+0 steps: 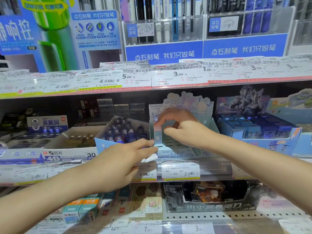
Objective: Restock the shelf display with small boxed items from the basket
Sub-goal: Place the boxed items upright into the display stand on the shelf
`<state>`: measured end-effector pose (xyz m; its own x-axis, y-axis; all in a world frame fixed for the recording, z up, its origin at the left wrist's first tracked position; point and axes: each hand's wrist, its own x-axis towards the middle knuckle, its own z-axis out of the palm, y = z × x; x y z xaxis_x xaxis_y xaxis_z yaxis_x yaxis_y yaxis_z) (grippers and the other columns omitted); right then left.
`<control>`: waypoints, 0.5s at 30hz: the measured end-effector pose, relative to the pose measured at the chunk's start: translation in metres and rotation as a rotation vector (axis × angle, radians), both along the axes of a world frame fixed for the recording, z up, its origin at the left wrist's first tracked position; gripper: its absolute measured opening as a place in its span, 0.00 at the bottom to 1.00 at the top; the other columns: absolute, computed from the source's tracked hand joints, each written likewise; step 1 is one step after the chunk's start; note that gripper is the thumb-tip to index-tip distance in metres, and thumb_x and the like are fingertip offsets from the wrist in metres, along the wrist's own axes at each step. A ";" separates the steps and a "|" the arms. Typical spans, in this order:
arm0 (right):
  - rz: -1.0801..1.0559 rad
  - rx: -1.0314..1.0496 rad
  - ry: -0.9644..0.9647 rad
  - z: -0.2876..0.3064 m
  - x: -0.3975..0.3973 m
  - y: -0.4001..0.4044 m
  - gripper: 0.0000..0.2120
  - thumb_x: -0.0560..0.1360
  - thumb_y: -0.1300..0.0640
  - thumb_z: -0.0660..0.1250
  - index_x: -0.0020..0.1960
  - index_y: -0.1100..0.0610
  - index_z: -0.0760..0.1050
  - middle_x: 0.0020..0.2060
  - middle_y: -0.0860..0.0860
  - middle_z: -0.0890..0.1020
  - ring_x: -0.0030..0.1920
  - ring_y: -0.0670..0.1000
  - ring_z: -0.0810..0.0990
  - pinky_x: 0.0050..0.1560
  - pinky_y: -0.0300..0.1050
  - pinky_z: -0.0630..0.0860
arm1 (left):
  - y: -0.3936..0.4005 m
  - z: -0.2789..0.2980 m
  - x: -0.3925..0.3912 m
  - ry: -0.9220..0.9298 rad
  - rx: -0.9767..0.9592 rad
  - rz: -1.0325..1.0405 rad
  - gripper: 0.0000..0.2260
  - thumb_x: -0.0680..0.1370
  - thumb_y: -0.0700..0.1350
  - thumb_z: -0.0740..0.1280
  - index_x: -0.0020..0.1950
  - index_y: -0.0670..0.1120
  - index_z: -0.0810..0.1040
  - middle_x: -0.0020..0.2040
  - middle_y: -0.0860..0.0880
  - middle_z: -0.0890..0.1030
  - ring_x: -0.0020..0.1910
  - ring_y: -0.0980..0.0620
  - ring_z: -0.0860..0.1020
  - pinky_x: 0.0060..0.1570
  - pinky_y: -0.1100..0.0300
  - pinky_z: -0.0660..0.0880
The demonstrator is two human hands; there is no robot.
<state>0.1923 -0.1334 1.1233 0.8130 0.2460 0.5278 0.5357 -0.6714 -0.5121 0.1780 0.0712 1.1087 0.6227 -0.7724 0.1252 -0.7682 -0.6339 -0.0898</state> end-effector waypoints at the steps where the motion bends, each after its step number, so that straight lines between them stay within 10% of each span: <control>1: 0.004 -0.021 0.014 0.000 -0.001 0.000 0.10 0.70 0.65 0.63 0.46 0.56 0.81 0.49 0.52 0.80 0.49 0.49 0.77 0.40 0.30 0.70 | 0.000 0.000 0.000 0.000 0.005 -0.001 0.29 0.76 0.39 0.57 0.73 0.59 0.56 0.75 0.63 0.53 0.50 0.56 0.76 0.47 0.64 0.68; 5: 0.010 0.009 0.119 0.008 -0.003 0.002 0.14 0.71 0.67 0.61 0.45 0.53 0.80 0.49 0.51 0.79 0.47 0.46 0.78 0.40 0.29 0.69 | -0.002 0.000 0.001 -0.012 -0.013 -0.027 0.28 0.76 0.39 0.57 0.73 0.59 0.58 0.73 0.62 0.56 0.47 0.56 0.74 0.45 0.63 0.67; 9: 0.031 0.376 0.312 0.014 -0.012 0.006 0.13 0.75 0.67 0.54 0.47 0.57 0.76 0.27 0.42 0.78 0.15 0.42 0.66 0.17 0.33 0.62 | -0.003 0.000 0.003 -0.027 -0.119 -0.106 0.24 0.74 0.40 0.57 0.68 0.59 0.65 0.64 0.60 0.66 0.47 0.55 0.74 0.44 0.59 0.71; 15: 0.116 0.990 0.282 0.017 -0.023 0.016 0.12 0.72 0.66 0.55 0.42 0.55 0.74 0.42 0.52 0.78 0.18 0.46 0.61 0.20 0.32 0.57 | -0.021 -0.010 -0.013 0.217 -0.681 -0.222 0.09 0.77 0.46 0.60 0.37 0.49 0.70 0.33 0.54 0.70 0.31 0.59 0.67 0.32 0.68 0.64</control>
<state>0.1694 -0.1170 1.1398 0.9375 -0.1102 0.3301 0.3449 0.1668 -0.9237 0.1648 0.0506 1.0990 0.5269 -0.6779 0.5127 -0.8400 -0.3231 0.4359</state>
